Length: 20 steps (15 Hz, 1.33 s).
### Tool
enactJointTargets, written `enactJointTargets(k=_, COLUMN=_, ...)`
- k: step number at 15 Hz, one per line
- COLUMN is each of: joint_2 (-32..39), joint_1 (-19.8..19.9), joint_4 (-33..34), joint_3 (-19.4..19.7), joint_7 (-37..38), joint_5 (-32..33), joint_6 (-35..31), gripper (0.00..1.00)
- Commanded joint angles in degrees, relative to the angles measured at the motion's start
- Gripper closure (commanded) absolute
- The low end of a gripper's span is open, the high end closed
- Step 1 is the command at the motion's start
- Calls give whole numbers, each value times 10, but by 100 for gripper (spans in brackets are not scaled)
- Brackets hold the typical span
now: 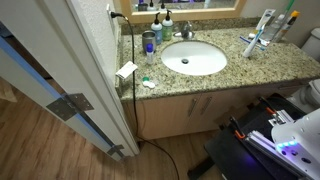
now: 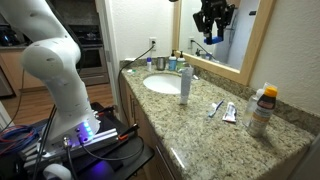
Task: Move the blue object closer to the sink
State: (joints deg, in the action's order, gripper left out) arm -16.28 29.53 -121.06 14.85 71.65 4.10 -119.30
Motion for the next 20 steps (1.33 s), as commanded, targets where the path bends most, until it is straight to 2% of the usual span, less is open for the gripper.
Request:
enactJointTargets(k=1, joint_2=42, joint_1=-20, joint_4=14, joint_3=1, joint_7=39, joint_5=8, joint_6=-10, gripper=81)
enactJointTargets(k=4, joint_2=110, joint_1=-51, joint_4=66, joint_3=-10, joint_7=140, joint_5=-27, joint_6=-23, gripper=81)
enactJointTargets(k=7, joint_2=188, joint_1=-85, joint_4=146, joint_3=-11, joint_7=231, joint_5=-34, joint_6=5, gripper=81)
enactJointTargets(k=8, joint_2=130, joint_1=-88, joint_4=82, joint_3=1, joint_7=197, joint_5=-20, joint_6=-18, gripper=81)
enactJointTargets(k=9, joint_2=149, joint_1=-97, joint_4=98, joint_3=1, joint_7=208, joint_5=-20, joint_6=-18, gripper=56)
enactJointTargets(k=11, joint_2=153, joint_1=-99, joint_4=98, joint_3=4, joint_7=208, joint_5=-20, joint_6=-18, gripper=56)
enactJointTargets(k=12, joint_2=165, joint_1=-100, joint_4=94, joint_3=3, joint_7=227, joint_5=16, joint_6=-14, gripper=81)
enactJointTargets(k=14, joint_2=205, joint_1=-104, joint_4=98, joint_3=2, joint_7=250, joint_5=35, joint_6=-18, gripper=81)
enactJointTargets(k=20, joint_2=326, joint_1=-130, joint_4=141, joint_3=9, joint_7=315, joint_5=-14, joint_6=-44, gripper=81)
